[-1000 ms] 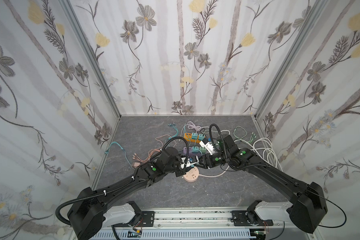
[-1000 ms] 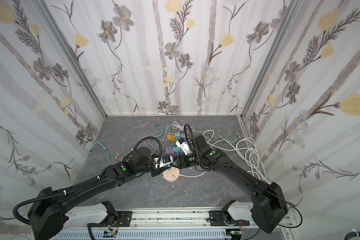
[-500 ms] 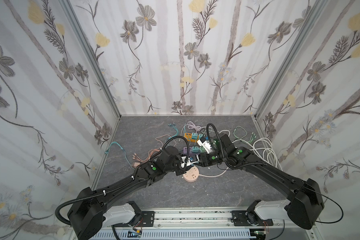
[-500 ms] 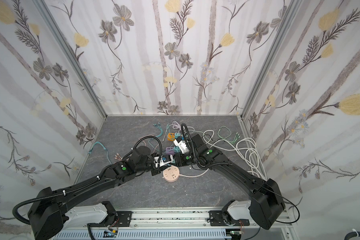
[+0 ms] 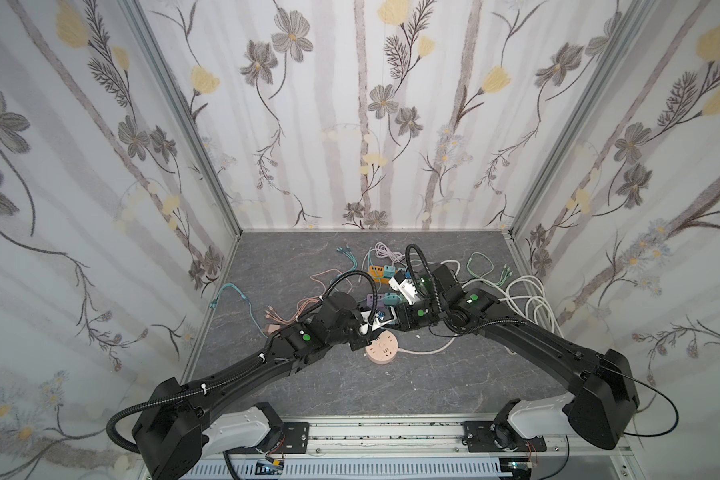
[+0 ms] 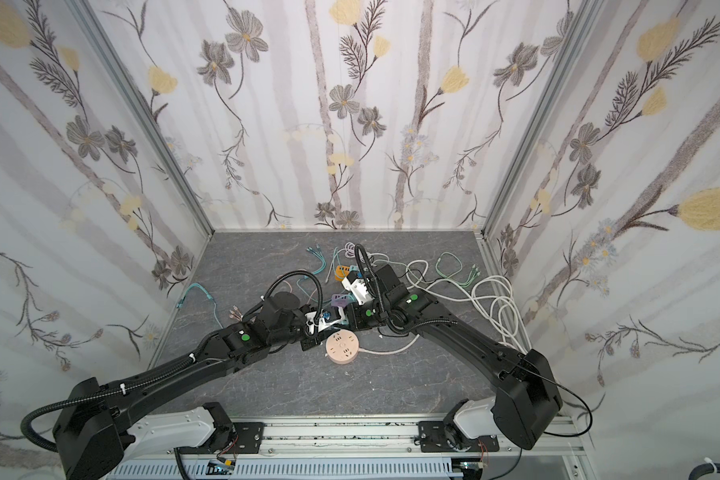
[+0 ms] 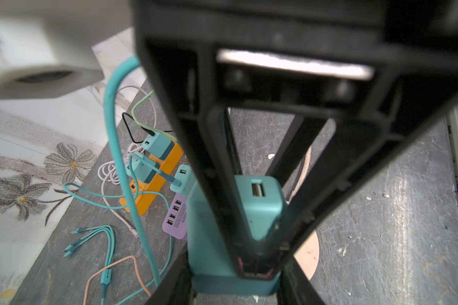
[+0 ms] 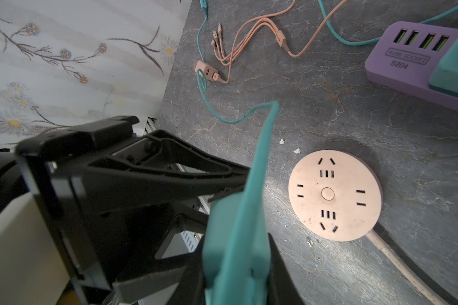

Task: Insert the plug
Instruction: 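Grasp the teal charger with the right gripper while the left gripper holds it, then open and withdraw the left gripper while the right holds the teal charger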

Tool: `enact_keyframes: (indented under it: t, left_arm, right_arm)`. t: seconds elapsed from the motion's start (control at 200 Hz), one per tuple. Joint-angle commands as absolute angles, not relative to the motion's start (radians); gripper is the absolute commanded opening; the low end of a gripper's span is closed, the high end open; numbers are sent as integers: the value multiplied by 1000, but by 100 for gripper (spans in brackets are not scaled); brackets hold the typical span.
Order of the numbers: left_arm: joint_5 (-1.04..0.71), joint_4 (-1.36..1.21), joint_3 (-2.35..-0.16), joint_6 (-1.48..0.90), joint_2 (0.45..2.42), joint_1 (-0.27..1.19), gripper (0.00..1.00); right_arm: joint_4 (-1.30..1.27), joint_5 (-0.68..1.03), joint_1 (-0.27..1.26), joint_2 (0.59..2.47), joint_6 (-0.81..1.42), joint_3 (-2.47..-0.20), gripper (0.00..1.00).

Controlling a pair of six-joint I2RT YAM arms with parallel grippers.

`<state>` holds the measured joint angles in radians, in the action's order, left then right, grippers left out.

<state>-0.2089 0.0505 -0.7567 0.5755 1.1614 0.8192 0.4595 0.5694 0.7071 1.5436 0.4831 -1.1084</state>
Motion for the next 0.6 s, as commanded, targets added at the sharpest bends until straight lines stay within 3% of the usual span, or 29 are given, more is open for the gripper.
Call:
enact_keyframes:
  t: [0.0, 0.09, 0.285, 0.595]
  left_arm:
    - [-116, -71, -718, 466, 1122, 806, 79]
    - [-40, -45, -709, 405, 1086, 788, 100]
    - [143, 35, -694, 193, 1044, 708, 100]
    - [388, 147, -651, 145, 1073, 667, 99]
  right_arm:
    - [538, 518, 702, 1543, 393, -1134, 0]
    - [565, 462, 685, 1525, 386, -1146, 0]
    - [517, 323, 643, 1427, 402, -1116, 0]
    - [486, 197, 546, 1272, 416, -1066, 0]
